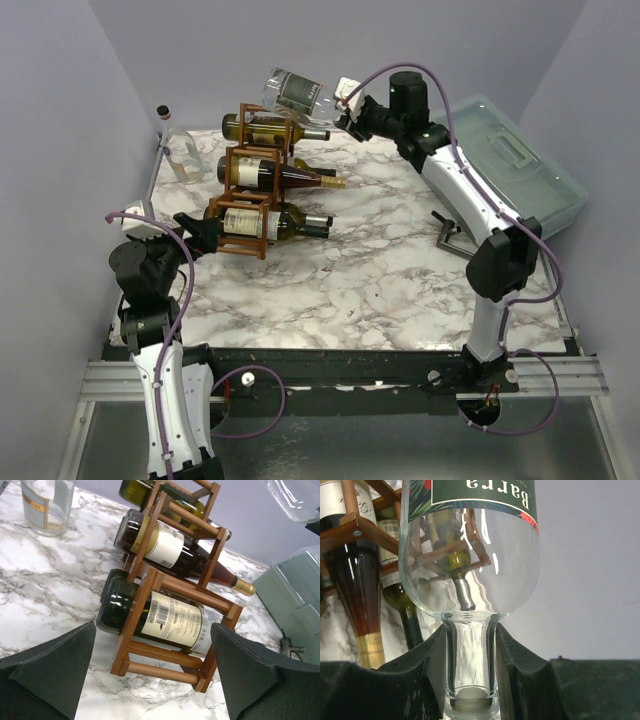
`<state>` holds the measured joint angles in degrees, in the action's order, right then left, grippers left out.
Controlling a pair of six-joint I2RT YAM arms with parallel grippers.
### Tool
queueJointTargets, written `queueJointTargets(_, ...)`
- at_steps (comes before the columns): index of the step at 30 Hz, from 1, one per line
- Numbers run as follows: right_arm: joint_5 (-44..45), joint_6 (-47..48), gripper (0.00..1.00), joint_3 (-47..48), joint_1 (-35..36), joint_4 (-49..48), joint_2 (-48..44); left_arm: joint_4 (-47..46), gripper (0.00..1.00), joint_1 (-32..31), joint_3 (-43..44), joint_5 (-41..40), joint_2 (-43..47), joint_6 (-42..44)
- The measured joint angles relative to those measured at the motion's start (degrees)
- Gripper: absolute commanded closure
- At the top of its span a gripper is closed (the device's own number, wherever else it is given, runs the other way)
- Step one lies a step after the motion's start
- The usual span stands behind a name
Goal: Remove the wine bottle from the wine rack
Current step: Pick up the wine bottle from the wine rack, then place the wine bottle at the center of the board.
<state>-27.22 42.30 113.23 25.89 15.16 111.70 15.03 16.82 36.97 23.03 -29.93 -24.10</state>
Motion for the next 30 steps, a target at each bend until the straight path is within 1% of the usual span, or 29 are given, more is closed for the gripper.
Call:
queueJointTargets(6, -1.0, -0.6, 1.0, -4.0, -2.0, 4.0, -6.0, -1.2, 0.01, 0.0, 0.0, 3.3, 0.4, -0.6)
queueJointTargets(14, -1.1, -2.1, 1.0, -6.1, -3.6, 12.1, -11.8, 0.2, 0.01, 0.0, 1.9, 8.1, 1.0, -3.3)
queueJointTargets(21, -1.4, -3.0, 1.0, -9.0, -4.0, 20.8, -18.4, 1.3, 0.01, 0.0, 2.8, 14.1, 4.3, -7.6)
queueJointTargets(30, -2.2, -3.5, 1.0, -13.0, -4.7, 27.4, -27.1, 2.1, 0.01, -0.7, 5.5, 23.0, 7.3, -8.5)
